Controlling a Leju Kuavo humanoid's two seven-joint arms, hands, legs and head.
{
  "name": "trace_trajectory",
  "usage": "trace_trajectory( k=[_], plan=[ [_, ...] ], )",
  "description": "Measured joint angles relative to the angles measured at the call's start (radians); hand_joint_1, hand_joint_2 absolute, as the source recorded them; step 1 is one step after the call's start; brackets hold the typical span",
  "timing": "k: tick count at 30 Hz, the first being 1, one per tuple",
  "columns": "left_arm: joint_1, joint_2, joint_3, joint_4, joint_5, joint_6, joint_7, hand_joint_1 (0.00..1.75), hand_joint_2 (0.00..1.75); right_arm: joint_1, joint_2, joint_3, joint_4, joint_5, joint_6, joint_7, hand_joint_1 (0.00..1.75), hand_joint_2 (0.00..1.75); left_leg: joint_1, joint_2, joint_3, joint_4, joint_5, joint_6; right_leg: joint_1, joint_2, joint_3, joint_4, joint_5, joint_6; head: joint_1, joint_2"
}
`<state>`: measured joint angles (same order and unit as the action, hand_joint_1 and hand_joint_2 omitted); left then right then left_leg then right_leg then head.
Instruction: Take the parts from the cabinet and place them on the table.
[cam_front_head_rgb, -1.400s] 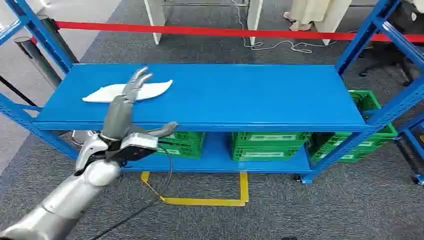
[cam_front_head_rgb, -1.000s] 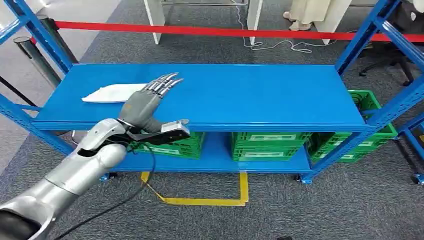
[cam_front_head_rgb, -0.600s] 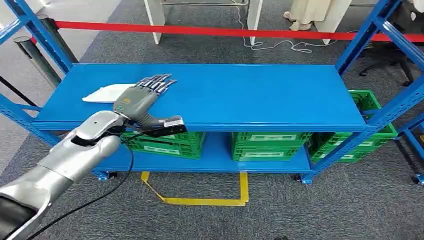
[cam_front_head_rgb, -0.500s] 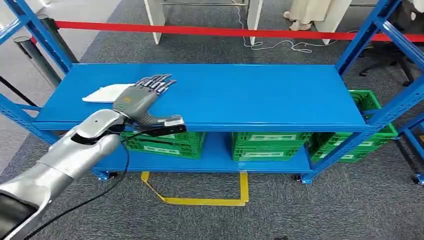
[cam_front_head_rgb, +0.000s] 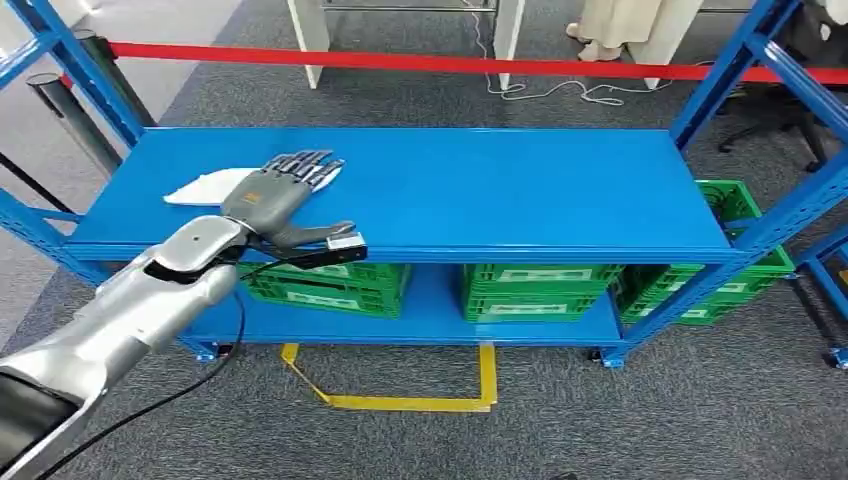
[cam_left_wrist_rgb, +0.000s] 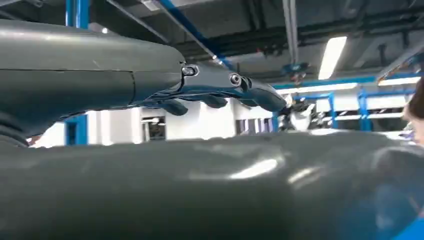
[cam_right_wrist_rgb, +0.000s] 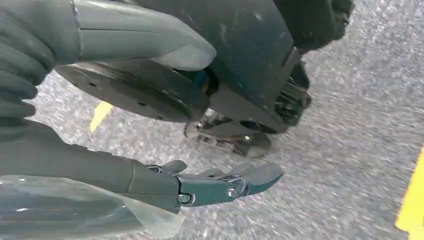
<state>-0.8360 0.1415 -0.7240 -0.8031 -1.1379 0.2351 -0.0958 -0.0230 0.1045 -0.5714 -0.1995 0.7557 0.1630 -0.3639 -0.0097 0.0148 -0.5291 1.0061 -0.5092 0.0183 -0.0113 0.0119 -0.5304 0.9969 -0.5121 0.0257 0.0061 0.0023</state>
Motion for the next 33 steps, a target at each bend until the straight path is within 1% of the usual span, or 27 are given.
trace_trajectory(
  k=[2, 4, 6, 9, 12, 13, 14, 15, 16, 17, 18, 19, 20, 21, 22, 23, 24, 25, 26, 27, 28, 29, 30, 31, 32, 33],
  plan=[
    [-0.006, -0.001, 0.001, 0.026, -0.002, -0.038, 0.009, 0.0, 0.0, -0.001, 0.0, 0.0, 0.001, 0.01, -0.032, -0.003, 0.0, 1.75, 0.0, 0.0, 0.0, 0.001, 0.0, 0.0, 0.0, 0.0, 0.0, 0.0, 0.0, 0.0, 0.0, 0.0],
    [-0.011, -0.002, 0.001, 0.052, 0.001, -0.072, 0.014, 0.0, 0.0, -0.001, 0.0, 0.0, 0.001, 0.015, -0.071, 0.019, 0.0, 1.75, -0.001, 0.0, 0.0, 0.001, 0.0, 0.0, -0.001, 0.0, 0.0, 0.0, 0.0, 0.001, 0.0, 0.0],
    [-0.012, -0.005, 0.004, 0.071, 0.018, -0.083, 0.01, 0.0, 0.0, -0.002, 0.0, -0.001, 0.001, 0.019, -0.097, 0.062, 0.0, 1.75, -0.002, 0.0, -0.001, 0.002, 0.0, 0.0, -0.002, 0.0, 0.0, 0.0, 0.001, 0.001, 0.0, 0.0],
    [-0.012, -0.014, 0.006, 0.093, 0.044, -0.092, 0.0, 0.0, 0.0, -0.002, -0.001, -0.001, 0.001, 0.045, -0.139, 0.166, 0.0, 1.75, -0.003, 0.0, -0.003, 0.006, -0.001, 0.001, -0.003, -0.001, 0.0, 0.0, 0.001, 0.002, 0.0, 0.0],
    [-0.017, -0.026, 0.01, 0.122, 0.058, -0.101, 0.009, 0.0, 0.0, -0.004, -0.003, -0.001, 0.001, 0.095, -0.238, 0.352, 0.0, 1.75, -0.004, 0.0, -0.006, 0.01, -0.002, 0.004, -0.004, -0.001, -0.001, -0.002, 0.005, 0.007, 0.0, 0.0],
    [-0.019, -0.03, 0.011, 0.131, 0.06, -0.11, 0.013, 0.0, 0.0, -0.004, -0.003, -0.001, 0.001, 0.103, -0.259, 0.395, 0.0, 1.75, -0.005, 0.0, -0.007, 0.009, -0.001, 0.006, -0.005, 0.0, -0.001, -0.005, 0.007, 0.01, 0.0, 0.0],
    [-0.021, -0.034, 0.012, 0.139, 0.062, -0.117, 0.019, 0.0, 0.0, -0.005, -0.006, -0.001, 0.001, 0.109, -0.269, 0.424, 0.0, 1.75, -0.001, 0.0, -0.005, -0.002, 0.005, 0.015, -0.002, 0.0, 0.0, -0.005, 0.007, 0.014, 0.0, 0.0],
    [-0.022, -0.039, 0.013, 0.147, 0.065, -0.12, 0.025, 0.0, 0.0, -0.006, -0.01, -0.001, 0.001, 0.113, -0.272, 0.44, 0.0, 1.75, 0.005, 0.004, 0.003, -0.011, 0.011, 0.021, -0.003, -0.001, -0.013, 0.007, -0.007, 0.015, -0.001, 0.0],
    [-0.024, -0.044, 0.014, 0.16, 0.071, -0.122, 0.037, 0.0, 0.0, -0.007, -0.014, -0.001, 0.001, 0.116, -0.272, 0.456, 0.0, 1.75, 0.007, 0.005, 0.002, -0.012, 0.014, 0.025, -0.001, -0.004, -0.036, 0.046, -0.03, 0.015, 0.005, 0.0],
    [-0.024, -0.047, 0.016, 0.173, 0.071, -0.123, 0.043, 0.0, 0.0, -0.007, -0.015, -0.001, 0.001, 0.117, -0.272, 0.464, 0.0, 1.75, 0.007, 0.005, -0.001, -0.012, 0.014, 0.026, -0.002, -0.005, -0.076, 0.124, -0.065, 0.015, 0.006, 0.0],
    [-0.021, -0.049, 0.016, 0.184, 0.071, -0.124, 0.047, 0.0, 0.0, -0.007, -0.017, -0.001, 0.001, 0.118, -0.272, 0.468, 0.0, 1.75, 0.007, 0.006, -0.001, -0.012, 0.014, 0.026, -0.003, -0.005, -0.12, 0.211, -0.096, 0.017, 0.004, 0.0],
    [-0.018, -0.05, 0.016, 0.194, 0.071, -0.124, 0.048, 0.0, 0.0, -0.005, -0.02, -0.001, 0.001, 0.118, -0.272, 0.471, 0.0, 1.75, 0.006, 0.007, -0.001, -0.012, 0.013, 0.025, -0.002, -0.005, -0.162, 0.284, -0.115, 0.018, 0.005, 0.0],
    [-0.013, -0.053, 0.016, 0.201, 0.071, -0.124, 0.05, 0.0, 0.0, -0.004, -0.021, -0.001, 0.001, 0.118, -0.272, 0.472, 0.0, 1.75, 0.007, 0.007, 0.0, -0.011, 0.013, 0.025, -0.003, -0.005, -0.189, 0.321, -0.111, 0.019, 0.005, 0.0],
    [-0.011, -0.055, 0.017, 0.208, 0.071, -0.124, 0.052, 0.0, 0.0, -0.003, -0.022, -0.001, 0.001, 0.119, -0.272, 0.472, 0.0, 1.75, 0.007, 0.006, 0.001, -0.011, 0.011, 0.023, -0.004, -0.005, -0.191, 0.303, -0.079, 0.019, 0.005, 0.0],
    [-0.011, -0.056, 0.017, 0.212, 0.071, -0.124, 0.052, 0.0, 0.0, -0.004, -0.023, -0.001, 0.001, 0.119, -0.272, 0.473, 0.0, 1.75, 0.009, 0.005, 0.004, -0.01, 0.008, 0.019, -0.005, -0.007, -0.169, 0.24, -0.028, 0.019, 0.005, 0.0],
    [-0.011, -0.058, 0.019, 0.216, 0.071, -0.124, 0.052, 0.0, 0.0, -0.005, -0.023, -0.001, 0.001, 0.119, -0.273, 0.473, 0.0, 1.75, 0.011, 0.005, 0.009, -0.007, 0.002, 0.012, -0.008, -0.01, -0.132, 0.144, 0.032, 0.019, 0.005, 0.0],
    [-0.012, -0.06, 0.022, 0.218, 0.071, -0.124, 0.052, 0.0, 0.0, -0.005, -0.023, -0.001, 0.001, 0.121, -0.274, 0.473, 0.0, 1.75, 0.012, 0.005, 0.011, -0.003, -0.005, 0.005, -0.01, -0.017, -0.102, 0.059, 0.07, 0.021, 0.005, 0.0],
    [-0.015, -0.06, 0.024, 0.223, 0.072, -0.124, 0.052, 0.0, 0.0, -0.006, -0.023, -0.001, 0.003, 0.12, -0.273, 0.473, 0.0, 1.75, 0.005, 0.003, 0.006, 0.0, -0.008, -0.001, -0.003, -0.019, -0.089, 0.059, 0.052, 0.02, 0.008, 0.0],
    [-0.016, -0.062, 0.024, 0.226, 0.072, -0.125, 0.052, 0.0, 0.0, -0.007, -0.023, -0.001, 0.003, 0.12, -0.274, 0.473, 0.0, 1.75, 0.004, 0.002, -0.004, 0.012, -0.008, -0.004, -0.006, -0.015, -0.076, 0.032, 0.043, 0.011, 0.008, 0.0],
    [-0.016, -0.062, 0.026, 0.228, 0.073, -0.125, 0.052, 0.0, 0.0, -0.009, -0.023, -0.001, 0.003, 0.12, -0.274, 0.474, 0.0, 1.75, 0.004, 0.003, -0.009, 0.011, -0.005, -0.009, -0.004, -0.013, -0.084, 0.038, 0.039, 0.002, 0.006, 0.0],
    [-0.015, -0.062, 0.026, 0.23, 0.074, -0.125, 0.052, 0.0, 0.0, -0.008, -0.023, -0.001, 0.003, 0.121, -0.274, 0.474, 0.0, 0.0, 0.005, 0.004, -0.008, 0.009, -0.003, -0.012, -0.001, -0.01, -0.085, 0.039, 0.037, -0.002, 0.008, 0.0],
    [-0.017, -0.063, 0.026, 0.232, 0.074, -0.125, 0.052, 0.0, 0.0, -0.006, -0.024, -0.001, 0.003, 0.12, -0.275, 0.475, 0.0, 0.0, 0.006, 0.005, -0.007, 0.011, -0.006, -0.016, -0.002, -0.009, -0.082, 0.036, 0.037, -0.006, 0.008, 0.0],
    [-0.017, -0.063, 0.027, 0.232, 0.073, -0.125, 0.053, 0.0, 0.0, -0.005, -0.024, -0.002, 0.003, 0.121, -0.275, 0.475, 0.0, 0.0, 0.009, 0.003, -0.011, 0.019, -0.018, -0.024, -0.007, -0.01, -0.077, 0.032, 0.037, -0.014, 0.009, 0.0],
    [-0.02, -0.064, 0.029, 0.233, 0.073, -0.123, 0.066, 0.0, 0.0, -0.006, -0.024, -0.002, 0.003, 0.12, -0.275, 0.478, 0.0, 0.0, 0.01, -0.001, -0.025, 0.053, -0.037, -0.028, -0.007, -0.009, -0.075, 0.032, 0.035, -0.018, 0.004, 0.0],
    [-0.022, -0.065, 0.029, 0.235, 0.069, -0.121, 0.083, 0.0, 0.0, -0.009, -0.024, -0.002, 0.003, 0.119, -0.274, 0.488, 0.0, 0.0, 0.01, -0.002, -0.059, 0.123, -0.069, -0.031, -0.007, -0.009, -0.075, 0.032, 0.034, -0.025, 0.003, 0.0],
    [-0.021, -0.066, 0.03, 0.241, 0.069, -0.12, 0.107, 0.0, 0.0, -0.012, -0.024, -0.002, 0.003, 0.118, -0.271, 0.499, 0.0, 0.0, 0.011, -0.002, -0.105, 0.215, -0.105, -0.034, -0.007, -0.006, -0.074, 0.032, 0.033, -0.027, 0.004, 0.0]
  ],
)
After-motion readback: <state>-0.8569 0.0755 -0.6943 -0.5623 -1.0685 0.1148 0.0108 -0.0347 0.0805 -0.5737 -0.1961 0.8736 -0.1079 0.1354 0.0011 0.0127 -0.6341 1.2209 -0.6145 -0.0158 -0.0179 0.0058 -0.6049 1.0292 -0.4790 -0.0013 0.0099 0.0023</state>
